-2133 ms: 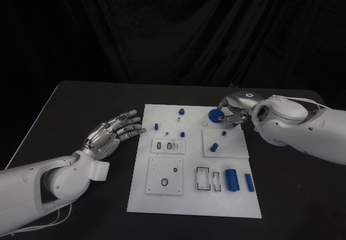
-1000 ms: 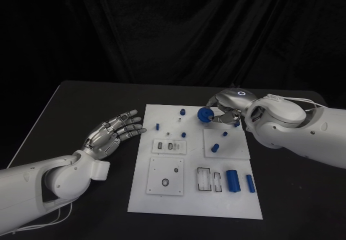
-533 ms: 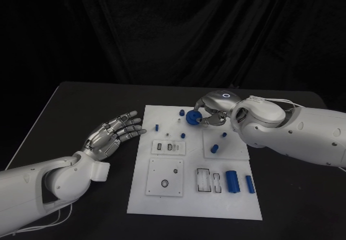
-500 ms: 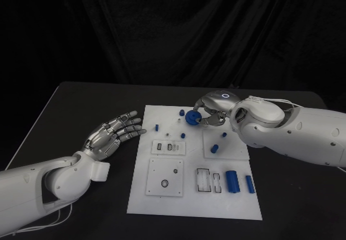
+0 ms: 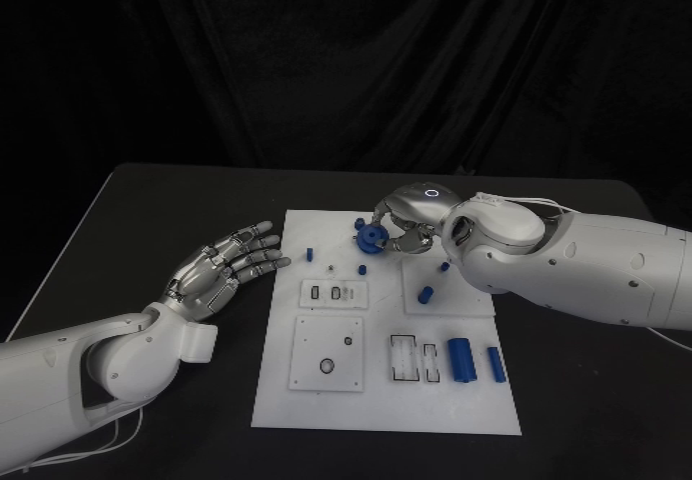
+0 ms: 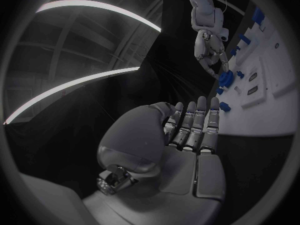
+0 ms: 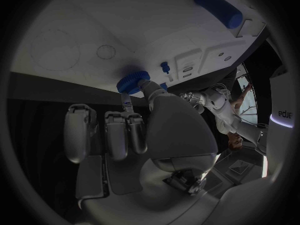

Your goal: Assemble the parts on the task board

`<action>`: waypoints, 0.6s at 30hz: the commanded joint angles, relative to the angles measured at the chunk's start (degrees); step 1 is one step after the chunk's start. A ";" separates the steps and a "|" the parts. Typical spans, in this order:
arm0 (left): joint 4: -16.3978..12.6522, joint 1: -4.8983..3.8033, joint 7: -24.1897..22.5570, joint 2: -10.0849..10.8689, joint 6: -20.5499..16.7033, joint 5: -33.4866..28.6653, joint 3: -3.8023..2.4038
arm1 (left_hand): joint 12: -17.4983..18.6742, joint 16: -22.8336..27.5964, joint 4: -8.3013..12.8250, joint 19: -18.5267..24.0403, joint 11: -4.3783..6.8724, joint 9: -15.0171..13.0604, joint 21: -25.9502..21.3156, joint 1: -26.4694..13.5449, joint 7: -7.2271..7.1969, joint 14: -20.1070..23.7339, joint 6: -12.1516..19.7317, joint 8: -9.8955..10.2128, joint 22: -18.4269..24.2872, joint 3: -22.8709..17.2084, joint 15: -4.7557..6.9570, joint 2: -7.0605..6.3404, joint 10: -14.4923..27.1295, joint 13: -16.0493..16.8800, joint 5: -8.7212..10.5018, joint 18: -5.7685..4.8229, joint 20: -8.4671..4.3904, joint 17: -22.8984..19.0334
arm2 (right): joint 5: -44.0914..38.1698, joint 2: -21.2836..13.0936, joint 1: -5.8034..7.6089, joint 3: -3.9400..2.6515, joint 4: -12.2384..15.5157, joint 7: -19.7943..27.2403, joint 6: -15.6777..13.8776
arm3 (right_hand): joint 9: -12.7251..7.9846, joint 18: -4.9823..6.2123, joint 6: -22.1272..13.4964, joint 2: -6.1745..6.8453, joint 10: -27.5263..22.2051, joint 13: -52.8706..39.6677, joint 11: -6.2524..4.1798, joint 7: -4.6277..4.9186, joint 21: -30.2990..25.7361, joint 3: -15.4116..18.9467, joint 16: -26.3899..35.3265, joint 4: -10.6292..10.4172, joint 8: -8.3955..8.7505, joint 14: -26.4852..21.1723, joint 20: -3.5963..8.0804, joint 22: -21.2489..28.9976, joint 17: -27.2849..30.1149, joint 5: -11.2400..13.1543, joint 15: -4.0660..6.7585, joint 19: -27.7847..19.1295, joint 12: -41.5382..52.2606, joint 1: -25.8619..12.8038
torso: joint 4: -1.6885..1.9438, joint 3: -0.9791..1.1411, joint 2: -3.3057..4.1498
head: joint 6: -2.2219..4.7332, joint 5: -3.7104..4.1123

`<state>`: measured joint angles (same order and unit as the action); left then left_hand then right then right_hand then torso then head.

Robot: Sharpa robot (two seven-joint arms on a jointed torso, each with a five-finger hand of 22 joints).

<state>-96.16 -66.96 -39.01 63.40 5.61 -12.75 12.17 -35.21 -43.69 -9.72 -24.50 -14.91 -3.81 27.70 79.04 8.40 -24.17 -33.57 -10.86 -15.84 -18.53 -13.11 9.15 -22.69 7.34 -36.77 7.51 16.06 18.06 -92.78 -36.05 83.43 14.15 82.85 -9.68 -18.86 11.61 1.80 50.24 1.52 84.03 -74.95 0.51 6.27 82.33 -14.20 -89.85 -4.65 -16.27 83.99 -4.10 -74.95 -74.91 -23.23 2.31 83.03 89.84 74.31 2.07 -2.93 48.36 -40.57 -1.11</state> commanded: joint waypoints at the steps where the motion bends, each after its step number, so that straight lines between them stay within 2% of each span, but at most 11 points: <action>1: -0.03 0.00 -1.58 -0.19 0.76 -0.17 -0.03 | -0.22 -0.22 0.14 0.39 -0.34 -0.04 0.32 -0.50 0.36 0.02 0.00 -0.22 -0.05 -0.32 -0.29 0.00 -0.05 0.07 -0.22 -0.76 0.00 0.08 | -0.40 0.50 -0.17 -0.08 -0.13 0.78 -0.92 | 13.26 0.59 0.36 -0.58 5.97 -15.05 0.28 -0.88 0.21 -0.24 -0.15 -0.07 -2.89 6.01 -0.05 -10.96 -15.09 0.25 -0.04 0.29 0.16 0.11 | -0.09 0.06 0.03 | 0.07 0.00; 9: 0.10 0.00 -1.46 -0.22 0.73 -0.19 -0.03 | -0.22 -0.22 0.14 0.39 -0.34 -0.04 0.32 -0.50 0.36 0.02 0.00 -0.22 -0.05 -0.32 -0.29 0.00 -0.05 0.07 -0.22 -0.76 0.00 0.08 | -0.40 0.95 -0.19 -0.10 -0.37 0.74 -0.83 | 13.35 0.64 0.20 -0.67 5.97 -15.05 0.36 -0.81 0.04 -0.34 -0.15 -0.10 -2.85 6.01 -0.10 -10.89 -15.09 0.80 -0.10 0.16 0.16 0.05 | -0.13 0.03 -0.01 | -0.10 -0.04; 15: 0.21 0.00 -1.40 -0.36 0.83 -0.21 -0.03 | -0.22 -0.22 0.14 0.39 -0.34 -0.04 0.32 -0.50 0.36 0.02 0.00 -0.22 -0.05 -0.32 -0.29 0.00 -0.05 0.07 -0.22 -0.76 0.00 0.08 | -0.40 1.13 -0.21 -0.11 -0.38 0.65 -0.86 | 13.41 0.67 0.09 -0.75 5.97 -15.05 0.40 -0.80 -0.06 -0.45 -0.15 -0.06 -2.82 6.01 -0.15 -10.86 -15.09 1.16 -0.15 0.09 0.16 0.09 | 0.04 0.01 -0.01 | -0.07 0.03; 18: 0.22 0.01 -1.39 -0.35 0.86 -0.22 -0.03 | -0.22 -0.22 0.14 0.39 -0.34 -0.04 0.32 -0.50 0.36 0.02 0.00 -0.22 -0.05 -0.32 -0.29 0.00 -0.05 0.07 -0.22 -0.76 0.00 0.08 | -0.40 1.01 -0.21 -0.11 -0.36 0.30 -0.27 | 13.52 0.67 0.25 -0.79 5.97 -15.05 0.43 -0.83 -0.09 -0.59 -0.15 0.10 -2.94 6.01 -0.18 -10.86 -15.09 1.15 -0.18 0.07 0.16 0.27 | -0.03 0.01 -0.02 | -0.08 -0.08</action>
<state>-95.87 -66.96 -39.01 63.11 5.64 -12.76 12.17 -35.21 -43.69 -9.72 -24.50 -14.89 -3.81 27.70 78.98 8.40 -24.17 -33.57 -10.86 -15.83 -18.53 -13.11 9.09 -22.66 7.33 -36.77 7.51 16.06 18.05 -92.82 -35.08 83.39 14.10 82.34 -9.50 -18.89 11.61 1.81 50.03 1.57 84.03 -74.94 0.51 6.06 82.33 -14.51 -89.85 -4.65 -18.39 83.99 -4.10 -74.94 -74.91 -22.30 2.30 83.03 89.84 74.27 2.03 -2.91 48.35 -40.68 -1.09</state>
